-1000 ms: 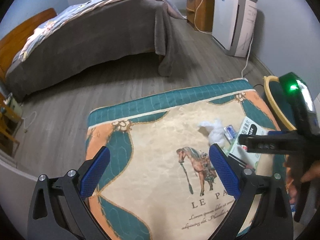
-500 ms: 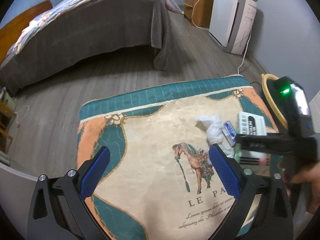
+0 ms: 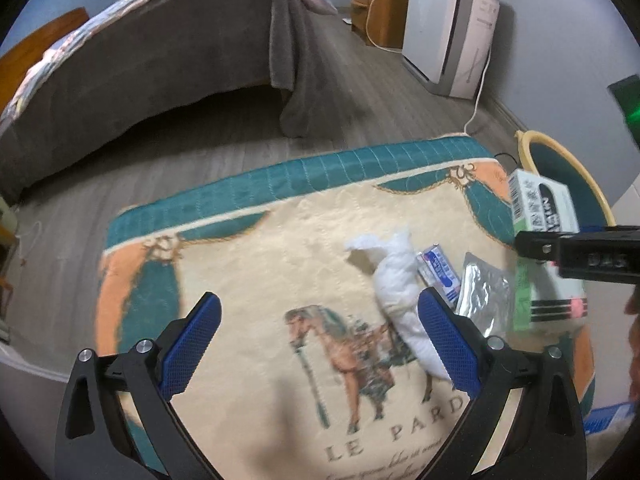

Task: Collect trash
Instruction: 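Grasp the white tissue with the left tool while the right tool grasps the COLTALIN box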

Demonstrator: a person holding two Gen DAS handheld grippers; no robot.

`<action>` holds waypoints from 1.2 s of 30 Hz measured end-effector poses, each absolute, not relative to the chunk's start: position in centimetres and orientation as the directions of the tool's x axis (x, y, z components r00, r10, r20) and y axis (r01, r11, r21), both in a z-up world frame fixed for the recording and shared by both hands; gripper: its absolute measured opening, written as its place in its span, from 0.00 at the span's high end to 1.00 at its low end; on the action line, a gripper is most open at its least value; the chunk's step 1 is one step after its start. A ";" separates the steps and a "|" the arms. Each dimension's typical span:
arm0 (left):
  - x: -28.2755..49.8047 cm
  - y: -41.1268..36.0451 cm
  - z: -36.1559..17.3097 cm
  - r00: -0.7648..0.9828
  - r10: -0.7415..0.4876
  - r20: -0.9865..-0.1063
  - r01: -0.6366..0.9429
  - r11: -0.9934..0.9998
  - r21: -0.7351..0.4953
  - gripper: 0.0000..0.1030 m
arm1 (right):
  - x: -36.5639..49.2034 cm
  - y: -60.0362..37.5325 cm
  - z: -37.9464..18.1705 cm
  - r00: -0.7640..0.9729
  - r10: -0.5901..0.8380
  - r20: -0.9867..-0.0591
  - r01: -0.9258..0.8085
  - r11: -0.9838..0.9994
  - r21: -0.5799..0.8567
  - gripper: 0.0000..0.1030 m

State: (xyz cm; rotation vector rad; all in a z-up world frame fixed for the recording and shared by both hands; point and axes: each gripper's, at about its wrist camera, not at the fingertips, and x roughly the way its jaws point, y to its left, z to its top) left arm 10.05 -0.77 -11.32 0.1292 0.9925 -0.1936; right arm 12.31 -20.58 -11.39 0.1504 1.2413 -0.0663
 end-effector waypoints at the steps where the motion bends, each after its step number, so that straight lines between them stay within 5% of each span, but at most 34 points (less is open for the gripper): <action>1: 10.3 -1.2 -11.9 0.524 -0.104 -0.845 0.222 0.975 0.017 0.05 | 12.4 -20.8 -11.3 0.326 0.024 -0.945 0.123 0.990 0.068 0.26; 10: 10.9 -4.4 -15.0 0.497 -0.118 -0.860 0.278 0.960 0.029 0.10 | 12.9 -21.5 -10.8 0.341 0.027 -0.940 0.066 0.996 0.052 0.26; 20: 10.9 -5.5 -15.9 0.458 -0.137 -0.878 0.337 0.941 0.029 0.70 | 12.9 -21.8 -10.5 0.354 0.049 -0.934 0.043 0.997 0.068 0.26; 36: 9.4 -4.9 -7.6 0.634 -0.184 -0.751 0.337 0.940 0.055 0.73 | 12.3 -22.1 -5.9 0.461 0.102 -0.881 0.002 0.993 0.116 0.26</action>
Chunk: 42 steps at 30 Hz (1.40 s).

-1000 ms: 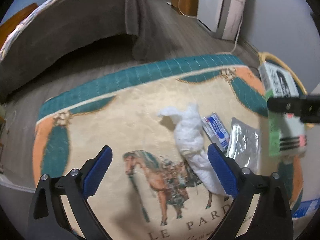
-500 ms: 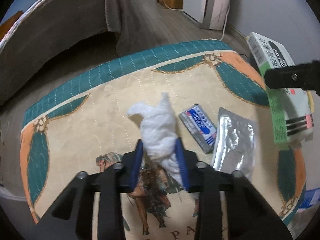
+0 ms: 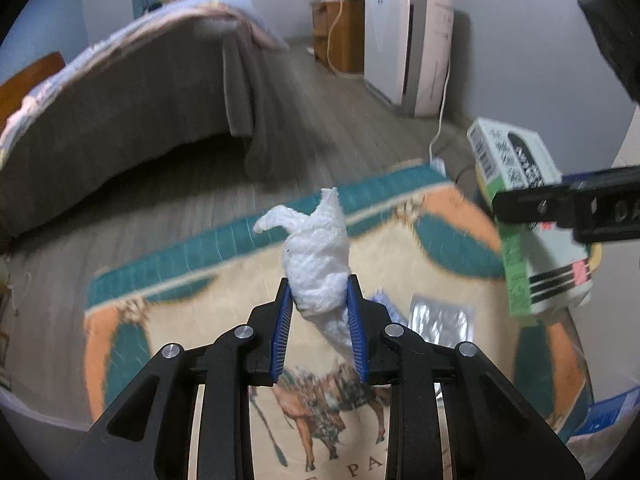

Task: Collect trash
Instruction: 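Grasp the white tissue with the left tool while the right tool grasps the COLTALIN box, then carry the tissue and COLTALIN box over the wastebasket and open both tools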

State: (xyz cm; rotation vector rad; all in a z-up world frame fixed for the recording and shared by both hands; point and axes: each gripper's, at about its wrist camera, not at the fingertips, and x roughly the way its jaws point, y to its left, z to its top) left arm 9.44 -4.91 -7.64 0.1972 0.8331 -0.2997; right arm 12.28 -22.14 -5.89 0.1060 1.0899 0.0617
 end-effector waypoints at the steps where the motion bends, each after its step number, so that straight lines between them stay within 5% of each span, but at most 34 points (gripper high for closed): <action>1: 9.7 -5.0 -7.2 0.642 -0.189 -0.743 0.337 0.940 0.052 0.73 | 12.2 -22.3 -5.5 0.471 0.102 -0.876 0.001 0.993 0.116 0.26; 24: 8.8 -12.3 -2.0 0.656 -0.307 -0.690 0.444 0.896 0.024 0.73 | 10.2 -33.3 0.1 0.600 0.031 -0.799 0.072 0.993 0.093 0.26; 42: 8.2 -18.4 -3.4 0.588 -0.346 -0.731 0.538 0.842 0.034 0.73 | 9.8 -41.5 -3.3 0.527 -0.026 -0.849 0.230 0.966 0.113 0.26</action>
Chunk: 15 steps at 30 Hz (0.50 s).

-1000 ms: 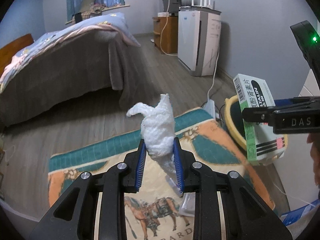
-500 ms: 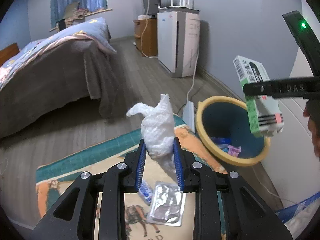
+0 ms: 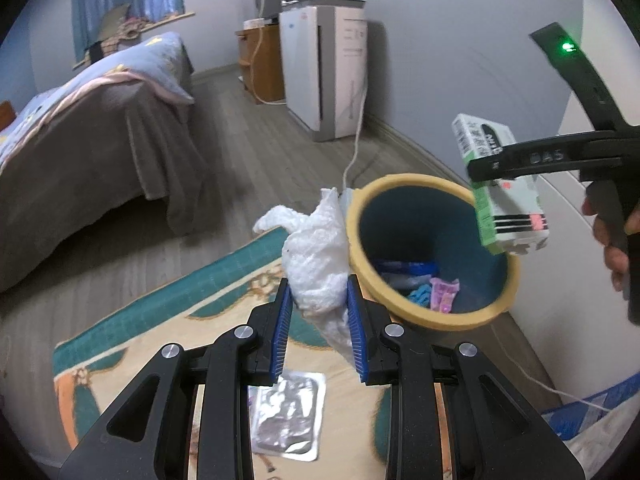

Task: Collect trash
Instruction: 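Carry the tissue and COLTALIN box over the wastebasket and open both tools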

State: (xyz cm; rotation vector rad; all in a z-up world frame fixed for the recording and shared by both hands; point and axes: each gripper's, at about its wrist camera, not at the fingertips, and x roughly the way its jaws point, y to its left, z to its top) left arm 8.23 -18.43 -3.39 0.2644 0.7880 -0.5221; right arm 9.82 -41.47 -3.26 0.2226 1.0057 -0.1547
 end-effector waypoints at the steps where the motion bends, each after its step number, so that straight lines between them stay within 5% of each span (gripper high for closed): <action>1: 8.2 -18.9 -3.4 0.584 -0.352 -0.731 0.547 0.836 0.034 0.73 | 9.9 -41.5 -3.4 0.523 -0.025 -0.852 0.236 0.965 0.116 0.26; 15: 8.5 -26.2 -5.4 0.460 -0.431 -0.776 0.688 0.725 0.005 0.73 | 10.4 -44.0 -6.1 0.433 -0.077 -0.898 0.347 0.934 0.088 0.26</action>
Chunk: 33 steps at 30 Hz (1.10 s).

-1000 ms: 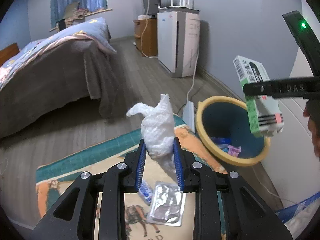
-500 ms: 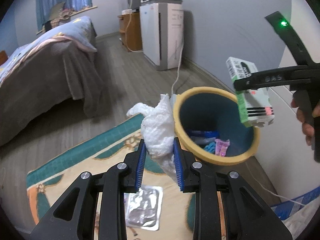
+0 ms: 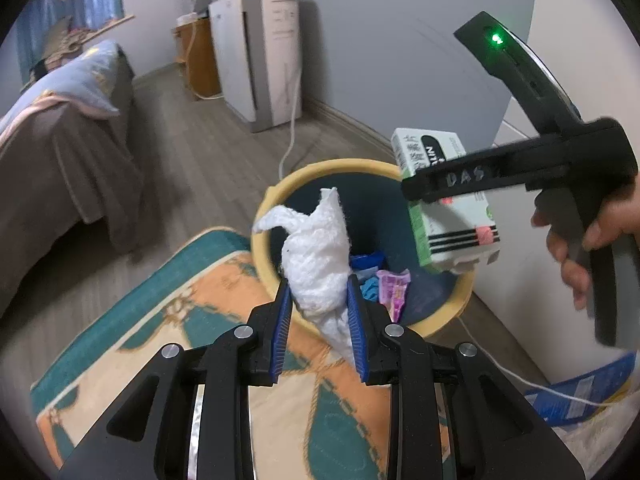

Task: Collect trash
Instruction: 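Carry the tissue and COLTALIN box over the wastebasket and open both tools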

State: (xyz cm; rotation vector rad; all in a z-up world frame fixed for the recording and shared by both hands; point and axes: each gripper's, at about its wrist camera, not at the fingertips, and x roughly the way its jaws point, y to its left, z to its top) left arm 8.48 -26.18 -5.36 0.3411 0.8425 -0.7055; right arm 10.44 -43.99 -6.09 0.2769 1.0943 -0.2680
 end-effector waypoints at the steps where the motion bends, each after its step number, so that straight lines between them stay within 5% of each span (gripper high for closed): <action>1: 8.7 -26.4 -5.4 0.455 -0.435 -0.777 0.692 0.722 0.002 0.73 | 10.4 -44.0 -6.1 0.434 -0.087 -0.897 0.353 0.932 0.081 0.26; 14: 11.7 -29.8 -6.8 0.453 -0.404 -0.795 0.703 0.710 0.039 0.72 | 10.4 -44.9 -6.4 0.426 -0.175 -0.888 0.451 0.892 0.041 0.26; 21: 13.2 -30.6 -7.4 0.478 -0.399 -0.782 0.668 0.743 0.029 0.71 | 10.0 -45.5 -6.5 0.465 -0.121 -0.877 0.476 0.869 0.132 0.26; 33: 13.3 -28.9 -7.2 0.539 -0.393 -0.746 0.646 0.760 0.066 0.29 | 10.7 -44.7 -7.0 0.507 -0.016 -0.862 0.433 0.870 0.238 0.25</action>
